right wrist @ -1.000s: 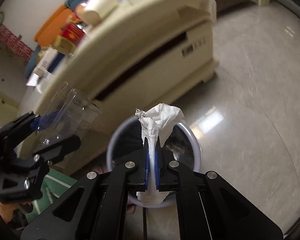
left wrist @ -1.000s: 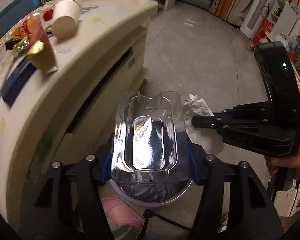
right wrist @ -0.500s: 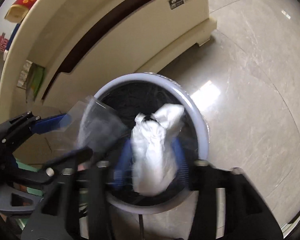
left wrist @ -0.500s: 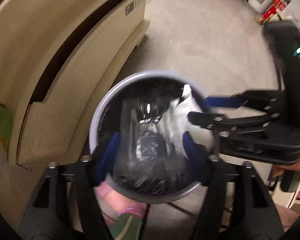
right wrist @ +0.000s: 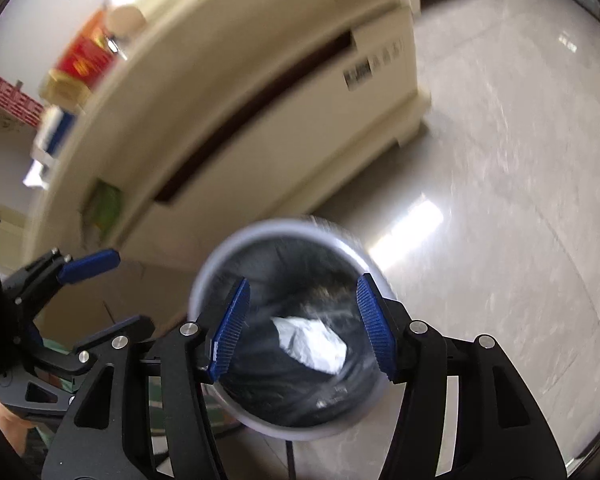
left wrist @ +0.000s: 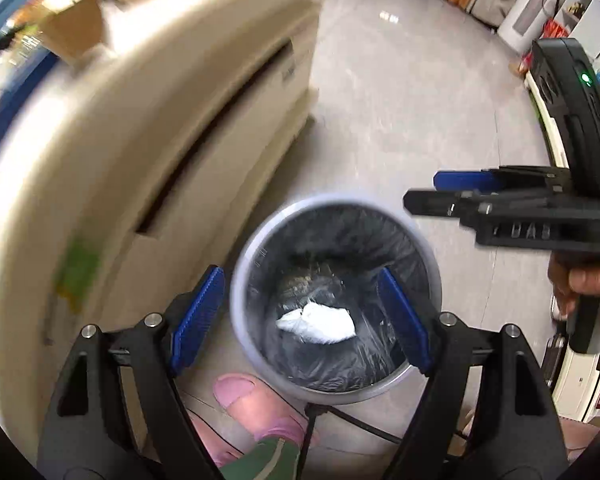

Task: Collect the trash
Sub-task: 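Carry tissue and tray over the bin and open both grippers to drop them, then grasp the red cigarette box with the right gripper while the left grasps the blue box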

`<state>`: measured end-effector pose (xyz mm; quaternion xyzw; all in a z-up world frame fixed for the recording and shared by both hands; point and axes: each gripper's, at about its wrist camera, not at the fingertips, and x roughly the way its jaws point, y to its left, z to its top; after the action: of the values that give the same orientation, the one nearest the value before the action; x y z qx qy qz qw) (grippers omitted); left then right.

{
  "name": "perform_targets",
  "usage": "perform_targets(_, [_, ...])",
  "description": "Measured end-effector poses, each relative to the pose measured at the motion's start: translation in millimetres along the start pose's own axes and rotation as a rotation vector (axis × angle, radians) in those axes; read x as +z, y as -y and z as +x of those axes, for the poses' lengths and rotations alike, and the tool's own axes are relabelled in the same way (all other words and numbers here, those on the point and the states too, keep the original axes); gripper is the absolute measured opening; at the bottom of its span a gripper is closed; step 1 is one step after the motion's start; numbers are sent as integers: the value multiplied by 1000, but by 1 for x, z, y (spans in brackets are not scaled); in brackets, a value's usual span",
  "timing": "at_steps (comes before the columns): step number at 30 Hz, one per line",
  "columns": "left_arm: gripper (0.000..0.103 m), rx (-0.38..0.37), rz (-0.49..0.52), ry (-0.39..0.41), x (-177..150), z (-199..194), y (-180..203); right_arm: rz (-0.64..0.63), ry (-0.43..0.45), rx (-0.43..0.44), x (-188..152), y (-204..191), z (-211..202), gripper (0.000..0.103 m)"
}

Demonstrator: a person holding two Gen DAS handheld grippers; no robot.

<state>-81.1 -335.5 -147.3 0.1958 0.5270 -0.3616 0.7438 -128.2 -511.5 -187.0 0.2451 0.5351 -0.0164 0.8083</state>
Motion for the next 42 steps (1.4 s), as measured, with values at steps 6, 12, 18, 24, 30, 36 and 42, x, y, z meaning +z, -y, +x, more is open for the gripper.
perform_targets(6, [90,56,-69,160,9,-74,-59,-109,155,78,50,-54,-56,66])
perform_targets(12, [94,141,-141,216,32,-105,-131,-255,224,175,95,-137,-75,76])
perform_targets(18, [95,143,-119,207,55,-100,-160,-288,200,208,128,-192,-56,76])
perform_targets(24, [95,156,-54,160,63,-84,-163,-278,122,164,143,-208,-22,76])
perform_targets(30, [95,143,-56,139,74,-67,-174,-260,79,84,155,-205,11,74])
perform_targets(36, [95,138,-25,120,81,-53,-170,-244,57,83,158,-194,23,41])
perform_targets(42, [74,110,-44,126,82,-46,-173,-228,62,99,162,-186,20,38])
